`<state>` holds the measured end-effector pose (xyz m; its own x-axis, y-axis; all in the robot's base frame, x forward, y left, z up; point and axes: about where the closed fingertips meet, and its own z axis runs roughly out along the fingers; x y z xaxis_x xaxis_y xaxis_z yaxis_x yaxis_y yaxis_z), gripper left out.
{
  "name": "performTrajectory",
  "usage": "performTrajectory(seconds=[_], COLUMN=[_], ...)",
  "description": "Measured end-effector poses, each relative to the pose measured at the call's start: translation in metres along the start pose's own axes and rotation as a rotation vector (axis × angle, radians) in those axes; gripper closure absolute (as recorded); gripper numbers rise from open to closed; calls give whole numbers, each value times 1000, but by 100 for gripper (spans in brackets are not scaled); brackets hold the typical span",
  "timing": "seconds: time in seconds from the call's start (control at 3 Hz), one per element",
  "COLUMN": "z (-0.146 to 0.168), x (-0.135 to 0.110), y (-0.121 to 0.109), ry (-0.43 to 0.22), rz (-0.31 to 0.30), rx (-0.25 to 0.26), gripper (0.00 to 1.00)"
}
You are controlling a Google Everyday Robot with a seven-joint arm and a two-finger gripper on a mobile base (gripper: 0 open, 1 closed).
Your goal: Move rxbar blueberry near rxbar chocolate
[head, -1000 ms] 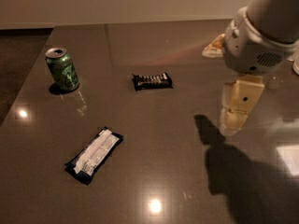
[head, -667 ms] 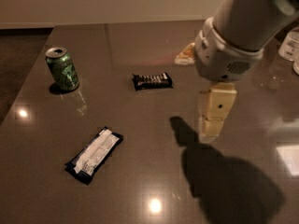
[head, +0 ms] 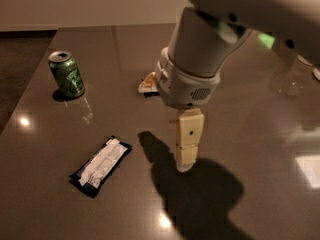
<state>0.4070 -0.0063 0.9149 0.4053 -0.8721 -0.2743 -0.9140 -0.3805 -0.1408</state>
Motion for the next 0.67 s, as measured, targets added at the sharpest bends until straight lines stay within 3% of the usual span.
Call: performTrajectory(seconds=[0.67], z=[50], x=[-45], y=[-7], ry=[-33], rz=[-145], rx=[-70], gripper=[0])
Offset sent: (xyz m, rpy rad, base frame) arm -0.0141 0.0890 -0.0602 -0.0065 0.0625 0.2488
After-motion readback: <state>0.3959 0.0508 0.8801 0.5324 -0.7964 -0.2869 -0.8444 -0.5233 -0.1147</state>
